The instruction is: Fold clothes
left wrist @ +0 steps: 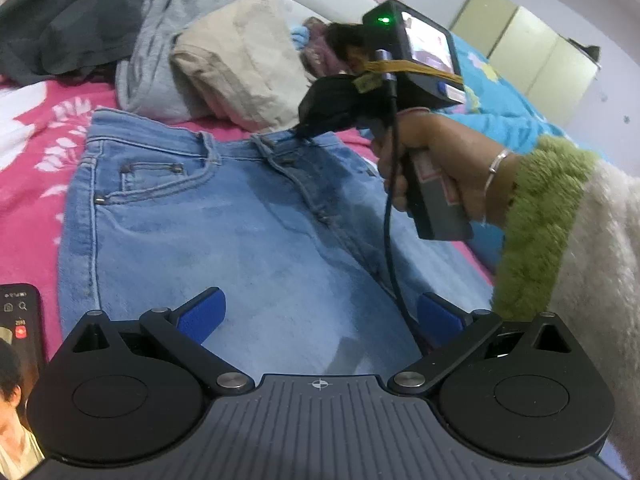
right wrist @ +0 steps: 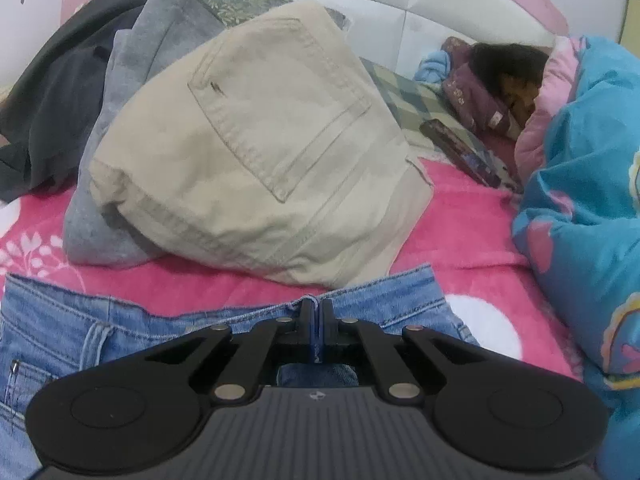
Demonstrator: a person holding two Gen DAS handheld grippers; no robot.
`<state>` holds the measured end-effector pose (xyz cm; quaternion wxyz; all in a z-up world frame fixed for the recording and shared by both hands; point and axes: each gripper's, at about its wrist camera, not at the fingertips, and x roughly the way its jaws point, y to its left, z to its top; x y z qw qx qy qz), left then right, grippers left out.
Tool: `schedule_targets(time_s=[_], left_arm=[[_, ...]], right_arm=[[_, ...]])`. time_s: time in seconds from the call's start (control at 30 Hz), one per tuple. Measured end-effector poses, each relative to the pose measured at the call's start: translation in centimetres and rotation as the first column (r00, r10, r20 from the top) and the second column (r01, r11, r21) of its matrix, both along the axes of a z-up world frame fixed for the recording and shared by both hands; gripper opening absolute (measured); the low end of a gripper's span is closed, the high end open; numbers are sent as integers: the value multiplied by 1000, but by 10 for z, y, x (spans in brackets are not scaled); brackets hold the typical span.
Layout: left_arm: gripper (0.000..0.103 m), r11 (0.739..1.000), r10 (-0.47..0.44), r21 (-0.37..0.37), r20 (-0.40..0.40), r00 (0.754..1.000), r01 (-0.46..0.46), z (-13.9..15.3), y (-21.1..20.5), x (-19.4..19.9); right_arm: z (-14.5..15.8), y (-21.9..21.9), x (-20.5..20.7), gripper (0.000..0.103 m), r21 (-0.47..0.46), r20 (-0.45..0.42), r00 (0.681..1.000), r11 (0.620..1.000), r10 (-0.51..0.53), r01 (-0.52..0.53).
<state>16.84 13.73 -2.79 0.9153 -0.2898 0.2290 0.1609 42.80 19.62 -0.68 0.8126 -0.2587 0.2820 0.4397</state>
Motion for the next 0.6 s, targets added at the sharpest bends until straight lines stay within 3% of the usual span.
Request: schedule_targets(time_s=[0.6], left_arm=[[103, 999, 35, 16, -14, 999, -35, 0, -1, -4]], right_arm=[[-20, 3, 15, 1, 112, -62, 997, 992, -42, 49]])
